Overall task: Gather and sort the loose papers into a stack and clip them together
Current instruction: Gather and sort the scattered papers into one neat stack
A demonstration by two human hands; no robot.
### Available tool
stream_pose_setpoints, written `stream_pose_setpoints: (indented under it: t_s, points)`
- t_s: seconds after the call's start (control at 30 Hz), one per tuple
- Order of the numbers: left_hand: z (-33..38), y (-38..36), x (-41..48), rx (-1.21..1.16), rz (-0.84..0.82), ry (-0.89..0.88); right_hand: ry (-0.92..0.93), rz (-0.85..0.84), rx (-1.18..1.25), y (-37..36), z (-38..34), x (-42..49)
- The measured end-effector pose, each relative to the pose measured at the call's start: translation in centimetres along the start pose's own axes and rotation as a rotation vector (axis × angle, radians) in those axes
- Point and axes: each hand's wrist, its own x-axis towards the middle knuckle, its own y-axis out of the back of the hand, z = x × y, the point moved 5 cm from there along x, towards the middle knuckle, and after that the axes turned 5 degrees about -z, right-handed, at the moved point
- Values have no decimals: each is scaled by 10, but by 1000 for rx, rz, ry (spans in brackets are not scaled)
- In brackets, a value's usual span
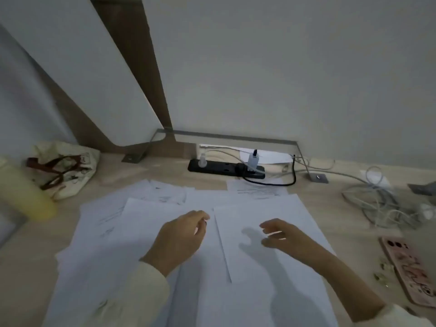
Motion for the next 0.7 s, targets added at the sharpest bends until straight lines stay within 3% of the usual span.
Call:
stream_pose_setpoints:
  t_s: [0.13,0.27,0.37,0.4,0.5,0.6,0.67,0.7]
  points:
    - [-17,-71,-33,-20,-131,-47,17,-100,-404,-39,32,3]
    - [-32,-115,-61,17,-173,-61,95,-58,-842,-64,58,4]
    - [-41,-133,-83,136,-184,-37,128,-1,-966,-76,70,4]
    - [-44,-143,-90,145,-277,-7,151,35,-1009,-78,72,5]
    - [-52,-167,-105,265,-331,9,222,139,-1097,-79,75,9]
    - [-40,-164,-121,229,-454,23,308,247,-1074,-77,81,12]
    - [-33,-161,-122,215,-304,-83,314,317,-1067,-76,84,14]
    - [-33,-161,-126,180,-323,-97,302,343,-1043,-77,83,11]
